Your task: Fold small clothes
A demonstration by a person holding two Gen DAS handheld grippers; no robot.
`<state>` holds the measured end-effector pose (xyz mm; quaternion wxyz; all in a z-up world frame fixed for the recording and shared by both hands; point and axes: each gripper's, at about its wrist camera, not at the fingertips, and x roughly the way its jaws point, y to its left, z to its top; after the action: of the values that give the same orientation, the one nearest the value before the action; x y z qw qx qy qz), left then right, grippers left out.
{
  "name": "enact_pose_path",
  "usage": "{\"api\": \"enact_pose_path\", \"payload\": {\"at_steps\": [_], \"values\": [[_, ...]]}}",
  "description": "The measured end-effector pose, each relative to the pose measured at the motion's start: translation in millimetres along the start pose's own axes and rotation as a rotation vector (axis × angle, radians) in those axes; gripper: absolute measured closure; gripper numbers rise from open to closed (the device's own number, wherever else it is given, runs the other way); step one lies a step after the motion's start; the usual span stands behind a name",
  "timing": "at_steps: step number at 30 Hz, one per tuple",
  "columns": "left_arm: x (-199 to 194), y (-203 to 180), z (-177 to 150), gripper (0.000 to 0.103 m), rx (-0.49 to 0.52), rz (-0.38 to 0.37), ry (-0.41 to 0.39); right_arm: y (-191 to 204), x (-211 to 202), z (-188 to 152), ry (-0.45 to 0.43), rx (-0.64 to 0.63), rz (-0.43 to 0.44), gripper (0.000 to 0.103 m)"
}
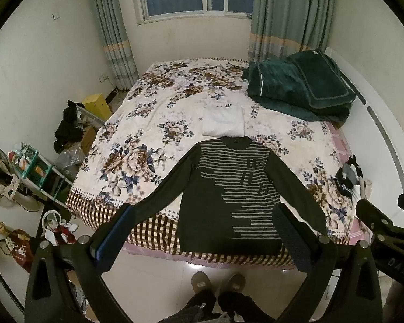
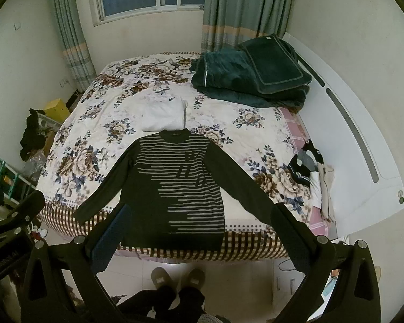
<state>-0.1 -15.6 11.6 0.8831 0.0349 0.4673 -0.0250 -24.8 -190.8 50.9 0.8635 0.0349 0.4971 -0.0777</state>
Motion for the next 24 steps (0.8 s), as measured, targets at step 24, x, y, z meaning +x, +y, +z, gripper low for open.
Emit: {"api": "enact_pose_path", "payload": {"at_steps": [24], "values": [[-4.2, -3.6, 11.3, 0.0, -0.004, -0.008, -0.01, 8.6, -9.0, 10.5, -0.007, -0.003, 0.004, 0.0]]}}
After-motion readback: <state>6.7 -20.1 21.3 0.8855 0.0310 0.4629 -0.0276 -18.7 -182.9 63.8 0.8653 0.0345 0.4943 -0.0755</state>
